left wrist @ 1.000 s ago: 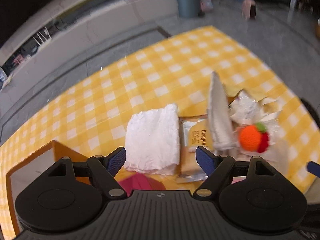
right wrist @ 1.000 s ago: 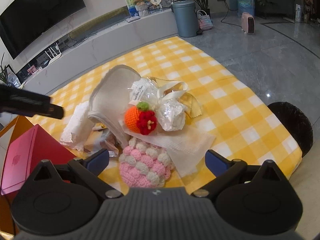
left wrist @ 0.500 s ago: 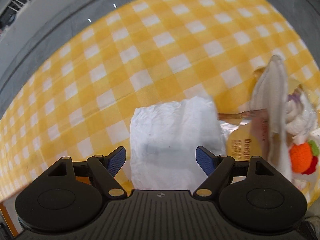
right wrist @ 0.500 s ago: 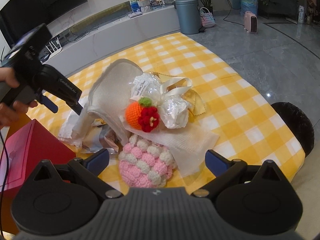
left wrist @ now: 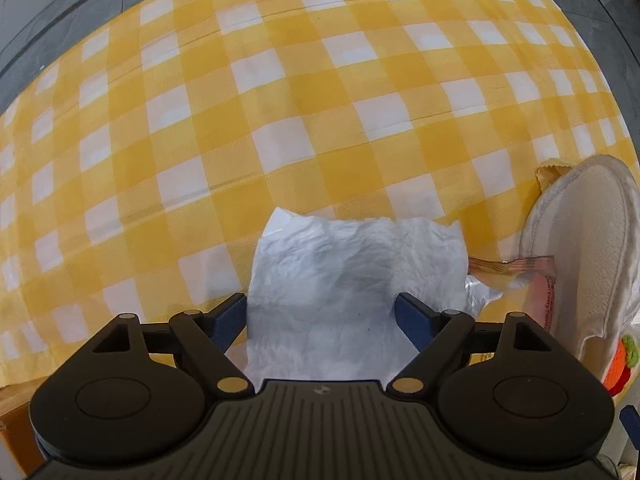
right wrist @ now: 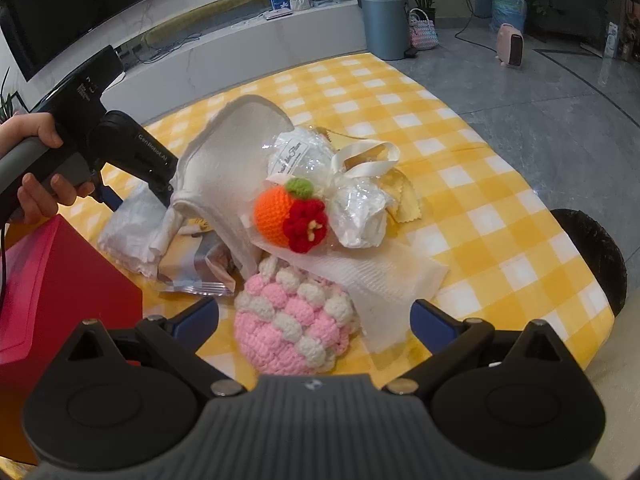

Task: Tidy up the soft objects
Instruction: 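Grasp the white tissue with the left tool while the right tool grasps the pink knitted pouch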

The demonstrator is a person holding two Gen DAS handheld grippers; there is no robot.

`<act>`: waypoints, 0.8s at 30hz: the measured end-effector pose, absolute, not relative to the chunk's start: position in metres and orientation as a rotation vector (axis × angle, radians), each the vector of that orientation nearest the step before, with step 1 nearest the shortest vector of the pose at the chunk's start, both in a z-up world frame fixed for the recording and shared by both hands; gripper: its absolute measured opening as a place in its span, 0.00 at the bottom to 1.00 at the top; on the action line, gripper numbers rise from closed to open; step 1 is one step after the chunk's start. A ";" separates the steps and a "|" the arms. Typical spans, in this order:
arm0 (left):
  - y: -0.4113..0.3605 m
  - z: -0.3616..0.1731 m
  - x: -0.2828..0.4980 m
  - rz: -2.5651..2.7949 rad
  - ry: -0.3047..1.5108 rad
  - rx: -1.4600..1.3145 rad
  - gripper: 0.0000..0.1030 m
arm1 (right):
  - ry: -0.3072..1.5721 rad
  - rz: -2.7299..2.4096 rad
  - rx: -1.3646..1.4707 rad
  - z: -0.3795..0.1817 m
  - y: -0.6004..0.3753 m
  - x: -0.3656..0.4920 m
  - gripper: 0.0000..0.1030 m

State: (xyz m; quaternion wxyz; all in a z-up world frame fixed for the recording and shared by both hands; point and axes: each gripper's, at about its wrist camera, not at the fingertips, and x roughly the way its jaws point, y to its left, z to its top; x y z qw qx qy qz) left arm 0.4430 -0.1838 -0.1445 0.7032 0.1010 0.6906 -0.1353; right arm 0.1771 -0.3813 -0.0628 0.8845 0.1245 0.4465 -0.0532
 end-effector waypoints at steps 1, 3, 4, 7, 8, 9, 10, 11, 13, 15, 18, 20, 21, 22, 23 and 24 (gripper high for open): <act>-0.181 -0.148 0.444 -0.306 1.533 0.221 0.97 | 0.930 -0.111 0.256 -0.063 -0.381 0.177 0.97; -0.178 -0.150 0.443 -0.314 1.524 0.211 0.98 | 0.933 -0.112 0.255 -0.063 -0.381 0.177 0.97; -0.176 -0.151 0.443 -0.314 1.522 0.202 0.98 | 0.934 -0.115 0.257 -0.063 -0.381 0.177 0.97; -0.169 -0.152 0.437 -0.326 1.509 0.162 0.85 | 0.940 -0.121 0.257 -0.064 -0.381 0.178 0.97; -0.169 -0.150 0.436 -0.336 1.502 0.166 0.77 | 0.942 -0.121 0.255 -0.064 -0.381 0.178 0.97; -0.169 -0.149 0.434 -0.349 1.497 0.176 0.72 | 0.944 -0.120 0.253 -0.065 -0.380 0.178 0.97; -0.169 -0.148 0.431 -0.363 1.496 0.180 0.59 | 0.946 -0.119 0.251 -0.065 -0.380 0.179 0.97; -0.169 -0.147 0.431 -0.376 1.501 0.169 0.38 | 0.946 -0.118 0.250 -0.065 -0.380 0.179 0.97; -0.168 -0.144 0.430 -0.402 1.526 0.120 0.19 | 0.949 -0.113 0.251 -0.066 -0.380 0.180 0.97; -0.169 -0.141 0.425 -0.380 1.495 0.155 0.19 | 0.958 -0.110 0.256 -0.069 -0.380 0.183 0.97; -0.169 -0.131 0.417 -0.373 1.448 0.182 0.18 | 0.984 -0.121 0.260 -0.076 -0.381 0.189 0.97; -0.162 -0.115 0.416 -0.361 1.421 0.148 0.18 | 0.999 -0.119 0.254 -0.080 -0.379 0.192 0.97; -0.160 -0.106 0.415 -0.355 1.404 0.128 0.18 | 1.007 -0.114 0.249 -0.081 -0.377 0.195 0.97; -0.157 -0.098 0.417 -0.349 1.385 0.108 0.18 | 1.015 -0.110 0.241 -0.083 -0.375 0.197 0.97; -0.153 -0.091 0.416 -0.344 1.369 0.093 0.18 | 1.023 -0.107 0.230 -0.085 -0.371 0.199 0.97; -0.150 -0.083 0.415 -0.338 1.355 0.081 0.18 | 1.035 -0.107 0.212 -0.087 -0.368 0.202 0.97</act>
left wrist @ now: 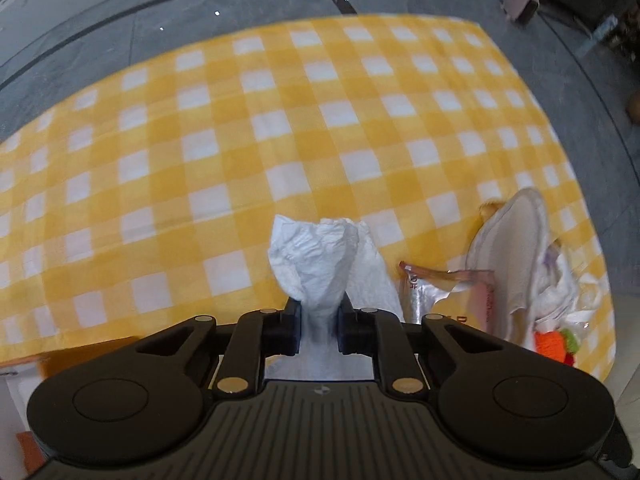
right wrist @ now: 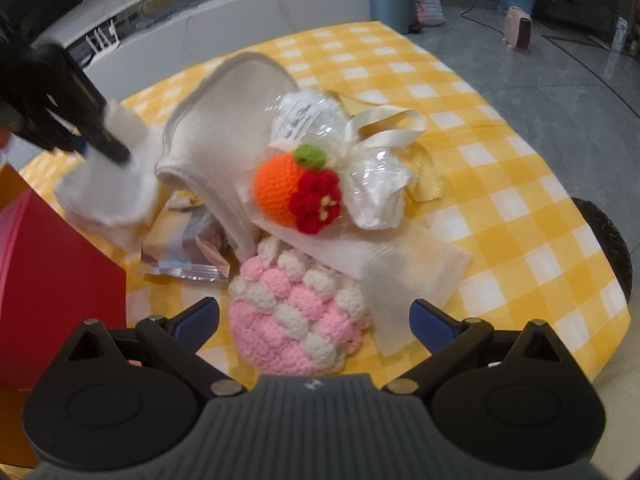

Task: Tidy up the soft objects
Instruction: 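Grasp the white tissue with the left tool while the right tool grasps the pink knitted pouch, then lift and carry the tissue and pink pouch with both tools toward the white box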

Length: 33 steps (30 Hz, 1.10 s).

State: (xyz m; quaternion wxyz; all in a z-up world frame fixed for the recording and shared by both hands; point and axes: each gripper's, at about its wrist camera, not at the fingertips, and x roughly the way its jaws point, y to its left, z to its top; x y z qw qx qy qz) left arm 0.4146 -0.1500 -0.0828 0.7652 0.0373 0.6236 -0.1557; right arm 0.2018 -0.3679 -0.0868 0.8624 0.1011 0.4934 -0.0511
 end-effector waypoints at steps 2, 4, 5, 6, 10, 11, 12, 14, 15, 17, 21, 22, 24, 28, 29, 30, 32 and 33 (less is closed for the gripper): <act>-0.141 -0.068 0.408 -0.335 1.330 0.060 0.18 | 1.058 -0.115 0.172 -0.091 -0.362 0.207 0.97; -0.133 -0.053 0.396 -0.341 1.305 0.084 0.18 | 1.086 -0.121 0.138 -0.097 -0.357 0.213 0.96; -0.133 -0.047 0.390 -0.346 1.282 0.106 0.18 | 1.102 -0.124 0.114 -0.100 -0.355 0.216 0.92; -0.130 -0.041 0.382 -0.348 1.258 0.123 0.18 | 1.115 -0.120 0.087 -0.103 -0.351 0.219 0.90; -0.116 -0.015 0.361 -0.333 1.200 0.089 0.18 | 1.094 -0.080 0.031 -0.100 -0.341 0.216 0.73; -0.112 -0.009 0.356 -0.331 1.192 0.069 0.18 | 1.086 -0.072 0.031 -0.098 -0.341 0.213 0.65; -0.108 -0.004 0.351 -0.333 1.184 0.054 0.18 | 1.081 -0.063 0.032 -0.096 -0.341 0.210 0.60; -0.104 0.004 0.338 -0.338 1.164 0.053 0.18 | 1.080 -0.045 0.038 -0.094 -0.342 0.205 0.56; -0.102 0.008 0.331 -0.340 1.153 0.056 0.18 | 1.083 -0.034 0.041 -0.093 -0.342 0.202 0.53; -0.099 0.012 0.319 -0.344 1.146 0.058 0.17 | 1.094 -0.001 0.042 -0.089 -0.340 0.193 0.51; -0.102 0.015 0.305 -0.365 1.139 0.083 0.15 | 1.129 0.062 0.068 -0.083 -0.335 0.176 0.68; -0.103 0.016 0.303 -0.367 1.131 0.091 0.15 | 1.135 0.047 0.081 -0.084 -0.337 0.176 0.72; -0.104 0.017 0.300 -0.383 1.127 0.093 0.15 | 1.152 -0.019 0.104 -0.087 -0.342 0.183 0.87; -0.102 0.017 0.298 -0.390 1.129 0.078 0.15 | 1.155 -0.048 0.158 -0.096 -0.347 0.198 0.87; -0.101 0.017 0.298 -0.390 1.129 0.076 0.15 | 1.150 -0.054 0.163 -0.097 -0.347 0.200 0.87; -0.100 0.017 0.298 -0.389 1.128 0.072 0.15 | 1.141 -0.050 0.164 -0.098 -0.346 0.201 0.84; -0.098 0.019 0.296 -0.384 1.126 0.061 0.15 | 1.121 -0.024 0.172 -0.098 -0.345 0.202 0.72; -0.097 0.020 0.296 -0.386 1.125 0.056 0.15 | 1.107 -0.011 0.173 -0.096 -0.344 0.200 0.65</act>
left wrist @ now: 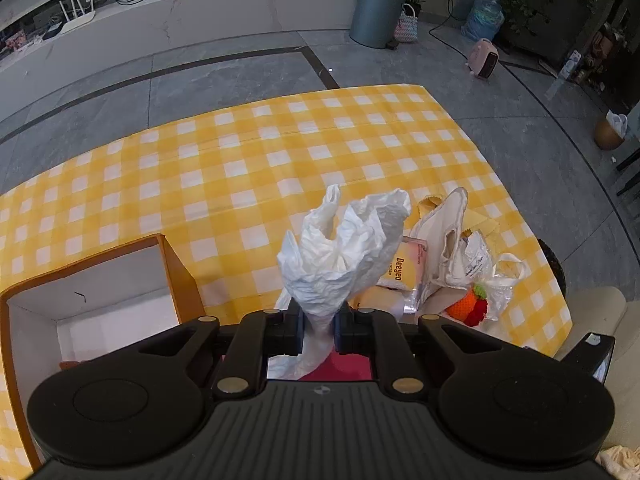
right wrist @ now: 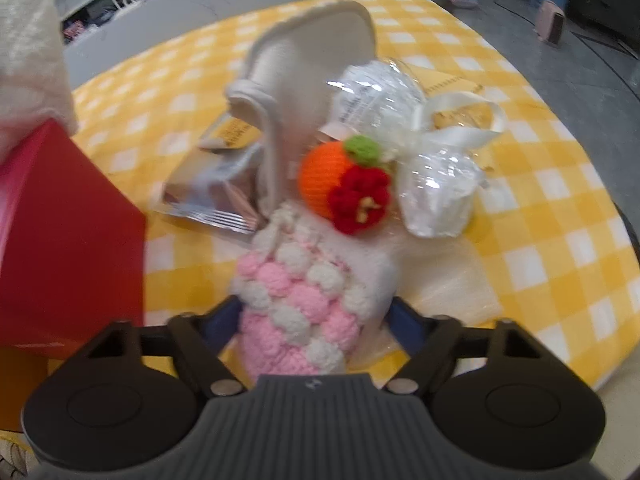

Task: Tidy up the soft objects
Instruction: 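Lift and carry the tissue and pink pouch with both tools toward the white box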

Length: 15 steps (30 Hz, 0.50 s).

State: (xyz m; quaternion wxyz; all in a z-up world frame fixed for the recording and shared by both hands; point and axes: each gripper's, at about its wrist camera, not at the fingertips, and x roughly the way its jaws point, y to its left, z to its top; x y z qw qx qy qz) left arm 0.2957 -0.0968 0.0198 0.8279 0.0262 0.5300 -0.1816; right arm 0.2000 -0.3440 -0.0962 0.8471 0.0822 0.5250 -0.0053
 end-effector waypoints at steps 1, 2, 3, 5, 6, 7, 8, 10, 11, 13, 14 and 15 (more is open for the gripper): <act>-0.097 0.021 0.295 -0.387 1.124 0.051 0.15 | 1.097 -0.002 0.177 -0.092 -0.345 0.198 0.63; -0.096 0.024 0.294 -0.387 1.119 0.046 0.15 | 1.085 0.007 0.190 -0.089 -0.347 0.195 0.59; -0.095 0.026 0.293 -0.386 1.113 0.039 0.15 | 1.070 0.021 0.214 -0.086 -0.349 0.191 0.57; -0.092 0.033 0.288 -0.402 1.094 0.023 0.15 | 1.049 0.075 0.270 -0.079 -0.355 0.183 0.54; -0.089 0.037 0.285 -0.414 1.086 0.013 0.15 | 1.039 0.112 0.299 -0.075 -0.357 0.178 0.52; -0.085 0.041 0.282 -0.427 1.078 -0.002 0.14 | 1.031 0.151 0.317 -0.071 -0.358 0.174 0.51; -0.080 0.045 0.279 -0.434 1.069 -0.019 0.14 | 1.023 0.189 0.328 -0.066 -0.360 0.170 0.49; -0.070 0.053 0.273 -0.433 1.038 -0.047 0.14 | 0.999 0.240 0.342 -0.055 -0.364 0.161 0.46; -0.065 0.057 0.270 -0.422 1.018 -0.057 0.14 | 0.985 0.250 0.347 -0.051 -0.367 0.158 0.43; -0.055 0.062 0.267 -0.408 0.989 -0.075 0.14 | 0.951 0.282 0.389 -0.043 -0.376 0.150 0.33; -0.051 0.064 0.265 -0.411 0.981 -0.084 0.14 | 0.934 0.303 0.422 -0.041 -0.381 0.147 0.20; -0.047 0.064 0.264 -0.412 0.977 -0.094 0.14 | 0.923 0.320 0.451 -0.041 -0.386 0.145 0.13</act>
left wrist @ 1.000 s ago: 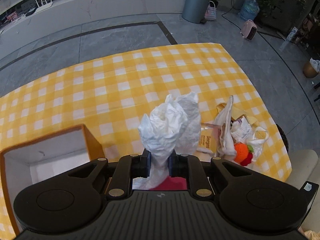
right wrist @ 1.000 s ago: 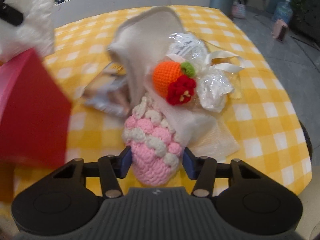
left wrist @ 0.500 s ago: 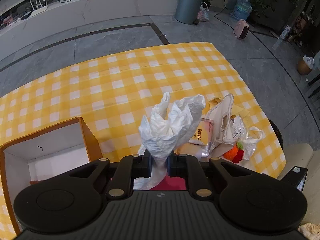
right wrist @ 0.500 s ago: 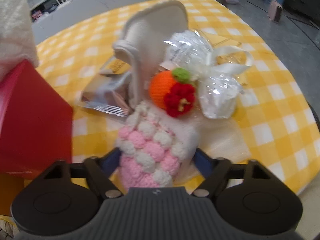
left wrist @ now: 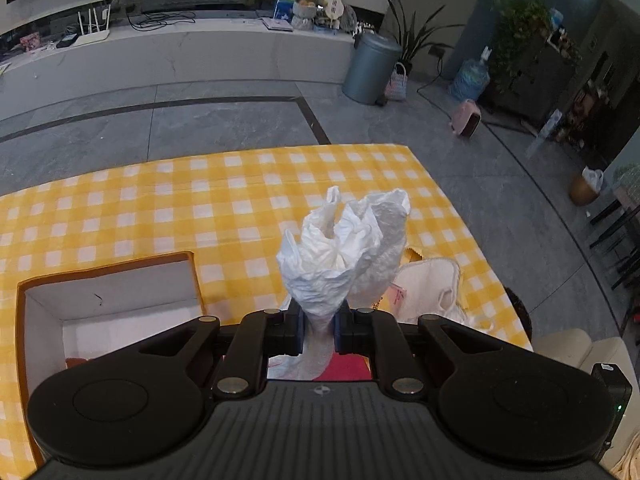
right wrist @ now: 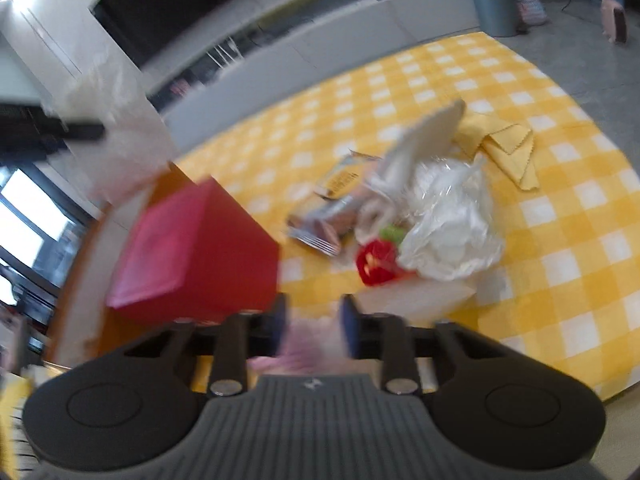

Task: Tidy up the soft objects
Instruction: 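Lift and carry the tissue and pink pouch with both tools toward the white box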

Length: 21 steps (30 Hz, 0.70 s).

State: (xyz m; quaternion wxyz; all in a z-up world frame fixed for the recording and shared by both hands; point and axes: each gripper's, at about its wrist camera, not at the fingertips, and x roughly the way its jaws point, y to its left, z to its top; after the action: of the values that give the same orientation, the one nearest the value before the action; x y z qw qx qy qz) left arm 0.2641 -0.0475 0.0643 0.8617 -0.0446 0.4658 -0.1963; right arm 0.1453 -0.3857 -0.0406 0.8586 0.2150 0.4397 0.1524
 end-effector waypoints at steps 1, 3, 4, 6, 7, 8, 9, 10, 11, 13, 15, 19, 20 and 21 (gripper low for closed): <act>-0.044 0.064 0.263 -0.411 0.976 -0.099 0.14 | 0.923 0.314 0.463 -0.041 -0.389 0.145 0.13; -0.041 0.061 0.262 -0.406 0.975 -0.103 0.14 | 0.958 0.230 0.433 -0.045 -0.390 0.149 0.26; -0.041 0.059 0.262 -0.405 0.977 -0.101 0.14 | 0.980 0.191 0.425 -0.048 -0.390 0.150 0.33; -0.042 0.054 0.261 -0.405 0.983 -0.099 0.14 | 1.004 0.177 0.426 -0.054 -0.388 0.154 0.43; -0.042 0.051 0.261 -0.407 0.988 -0.099 0.14 | 1.009 0.186 0.411 -0.054 -0.384 0.155 0.44; -0.043 0.049 0.261 -0.409 0.991 -0.099 0.14 | 1.012 0.190 0.394 -0.053 -0.382 0.156 0.47; -0.043 0.048 0.261 -0.411 0.995 -0.099 0.14 | 1.014 0.185 0.370 -0.052 -0.378 0.156 0.50; -0.042 0.047 0.260 -0.415 1.000 -0.096 0.14 | 1.020 0.182 0.342 -0.050 -0.375 0.157 0.52; -0.042 0.046 0.260 -0.417 1.003 -0.092 0.14 | 1.029 0.190 0.308 -0.047 -0.369 0.157 0.54; -0.044 0.045 0.259 -0.423 1.002 -0.084 0.14 | 1.042 0.257 0.230 -0.040 -0.354 0.157 0.61; -0.045 0.044 0.258 -0.428 1.003 -0.082 0.14 | 1.069 0.383 0.136 -0.033 -0.334 0.153 0.78; -0.042 0.041 0.255 -0.445 1.003 -0.096 0.14 | 1.202 0.511 -0.096 -0.044 -0.285 0.154 0.81; -0.041 0.040 0.254 -0.449 1.004 -0.101 0.14 | 1.248 0.516 -0.142 -0.051 -0.276 0.156 0.81; -0.041 0.039 0.254 -0.452 1.005 -0.107 0.14 | 1.293 0.518 -0.189 -0.059 -0.266 0.158 0.82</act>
State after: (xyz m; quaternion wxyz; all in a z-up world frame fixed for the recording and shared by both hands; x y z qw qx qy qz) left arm 0.2541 -0.0407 0.0389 0.8506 -0.0508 0.4773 -0.2147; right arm 0.1585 -0.2656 -0.0591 0.7629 -0.0868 0.5948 0.2382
